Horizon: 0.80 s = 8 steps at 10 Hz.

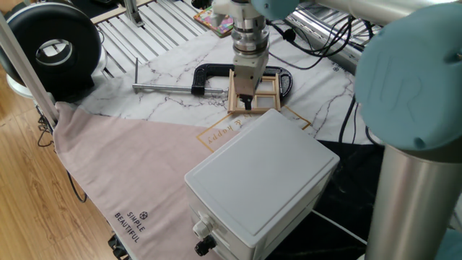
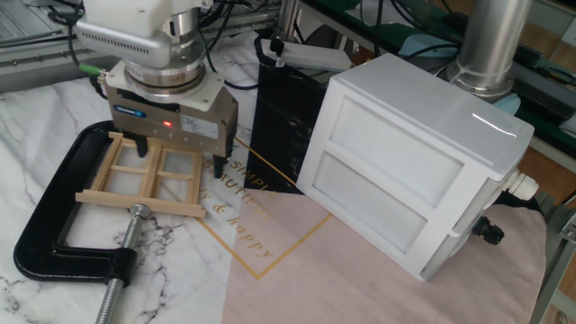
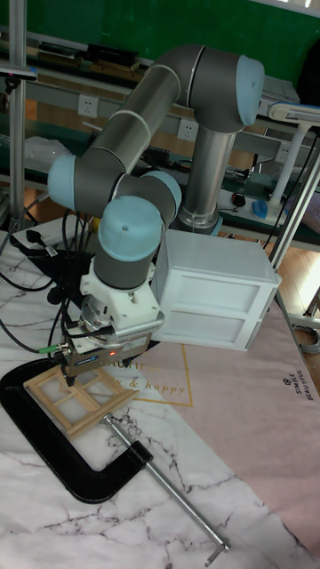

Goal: Open a sliding window

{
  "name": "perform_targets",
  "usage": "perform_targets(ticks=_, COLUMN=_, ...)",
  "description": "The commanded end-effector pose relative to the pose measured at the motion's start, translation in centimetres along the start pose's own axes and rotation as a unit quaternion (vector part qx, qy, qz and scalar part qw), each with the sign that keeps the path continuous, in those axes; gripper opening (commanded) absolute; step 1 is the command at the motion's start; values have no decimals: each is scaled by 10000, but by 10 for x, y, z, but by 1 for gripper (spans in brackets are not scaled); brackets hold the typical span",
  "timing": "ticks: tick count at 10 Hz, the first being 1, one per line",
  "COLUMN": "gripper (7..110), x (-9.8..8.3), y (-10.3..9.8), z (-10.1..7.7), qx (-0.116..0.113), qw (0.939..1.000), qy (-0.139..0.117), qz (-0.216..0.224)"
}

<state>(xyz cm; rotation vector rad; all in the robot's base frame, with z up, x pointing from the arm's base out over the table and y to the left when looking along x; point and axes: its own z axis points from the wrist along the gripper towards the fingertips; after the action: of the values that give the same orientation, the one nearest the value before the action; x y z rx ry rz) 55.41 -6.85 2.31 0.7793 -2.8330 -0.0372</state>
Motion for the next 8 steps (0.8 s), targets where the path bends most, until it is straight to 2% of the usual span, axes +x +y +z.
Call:
perform_targets(ticks=1, gripper=22, x=16, y=15, z=-8, qx=-207, qw=9993, qy=234, qz=182)
perform_targets(ticks=2, gripper=22, x=23, y=19, z=-11, qx=-227, qw=9991, qy=284, qz=207)
perform_targets(ticks=3, gripper=7, x=24, y=23, z=-10, qx=-256, qw=9991, qy=277, qz=215)
perform_targets(ticks=4, gripper=7, x=20, y=24, z=-8, qx=-254, qw=9993, qy=225, qz=179)
perform_targets(ticks=5, gripper=7, x=12, y=21, z=-5, qx=-144, qw=9997, qy=137, qz=138)
perform_targets(ticks=6, gripper=7, x=10, y=18, z=-1, qx=-18, qw=9998, qy=186, qz=68)
perform_targets(ticks=7, gripper=7, x=8, y=18, z=0, qx=-13, qw=9999, qy=162, qz=28)
perform_targets(ticks=8, gripper=7, x=-2, y=17, z=2, qx=3, qw=10000, qy=-25, qz=55)
